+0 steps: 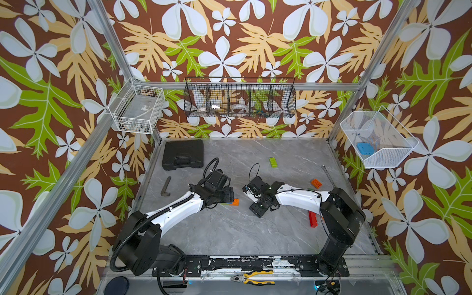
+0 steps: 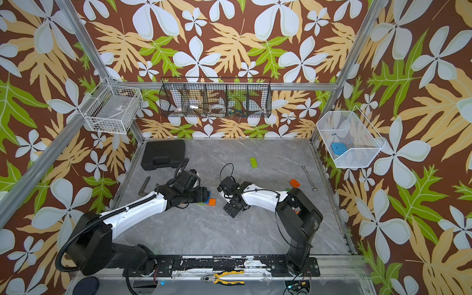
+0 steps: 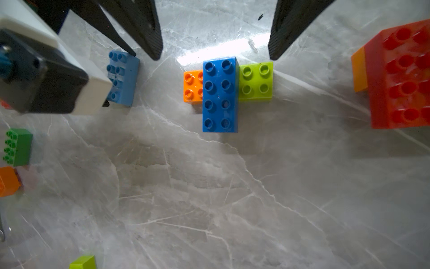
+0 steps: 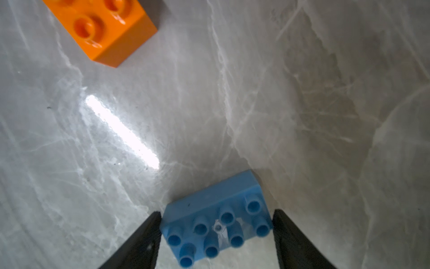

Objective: Assemble a rectangle with lego
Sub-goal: Move the lego brick at the center of the board.

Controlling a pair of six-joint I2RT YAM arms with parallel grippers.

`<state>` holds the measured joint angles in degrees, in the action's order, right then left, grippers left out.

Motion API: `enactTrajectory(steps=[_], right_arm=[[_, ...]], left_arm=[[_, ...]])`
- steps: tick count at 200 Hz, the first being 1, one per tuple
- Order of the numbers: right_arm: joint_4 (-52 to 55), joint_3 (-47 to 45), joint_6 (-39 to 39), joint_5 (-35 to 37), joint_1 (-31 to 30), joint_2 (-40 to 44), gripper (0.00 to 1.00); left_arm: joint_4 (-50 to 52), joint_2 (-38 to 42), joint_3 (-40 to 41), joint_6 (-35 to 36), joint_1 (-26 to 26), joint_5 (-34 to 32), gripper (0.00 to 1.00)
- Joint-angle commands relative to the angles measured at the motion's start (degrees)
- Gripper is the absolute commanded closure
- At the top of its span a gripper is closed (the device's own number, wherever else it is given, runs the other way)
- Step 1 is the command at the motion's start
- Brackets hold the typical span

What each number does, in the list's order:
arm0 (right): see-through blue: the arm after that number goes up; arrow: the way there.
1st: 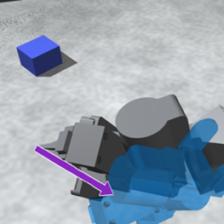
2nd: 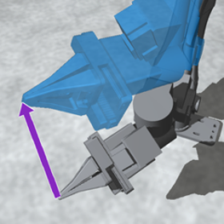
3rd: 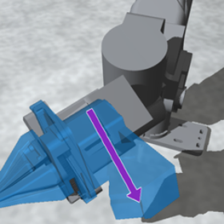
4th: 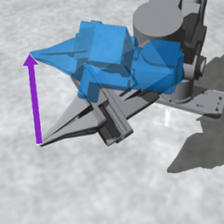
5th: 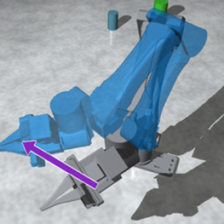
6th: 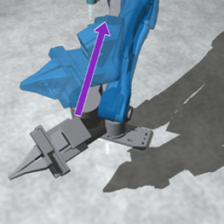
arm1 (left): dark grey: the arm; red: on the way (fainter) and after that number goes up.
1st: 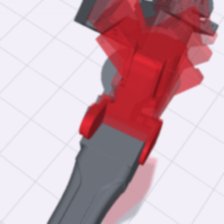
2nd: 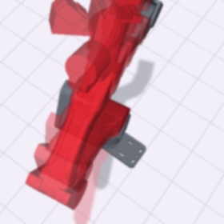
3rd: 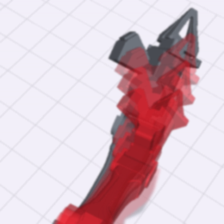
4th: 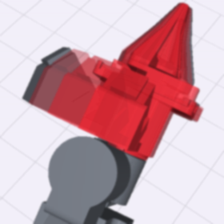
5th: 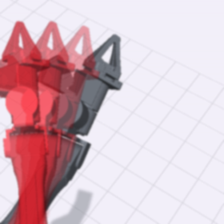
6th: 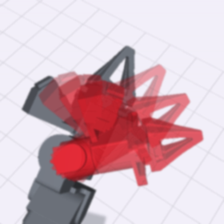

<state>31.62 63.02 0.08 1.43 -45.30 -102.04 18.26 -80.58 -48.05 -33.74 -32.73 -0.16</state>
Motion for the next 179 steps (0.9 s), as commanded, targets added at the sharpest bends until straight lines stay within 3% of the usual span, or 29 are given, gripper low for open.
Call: enactTrajectory(steps=[1, 29, 103, 179], right_arm=[[0.7, 0.1, -0.1, 0.8, 0.0, -0.5, 0.24], [1.2, 0.5, -0.1, 1.3, 0.1, 0.7, 0.18], [-0.7, -0.6, -2.3, -2.2, 2.4, 3.6, 0.18], [-2.9, -3.0, -4.5, -7.7, 6.2, 8.2, 0.17]], left_arm=[[-4.5, -0.7, 1.0, -3.1, 1.1, 2.5, 0.22], [-5.4, -2.7, 0.7, -3.1, 1.1, 2.5, 0.18], [-7.6, -5.7, 3.7, -4.4, 1.1, 1.2, 0.17], [-13.2, -10.5, 2.0, -3.6, 1.0, 7.1, 0.2]])
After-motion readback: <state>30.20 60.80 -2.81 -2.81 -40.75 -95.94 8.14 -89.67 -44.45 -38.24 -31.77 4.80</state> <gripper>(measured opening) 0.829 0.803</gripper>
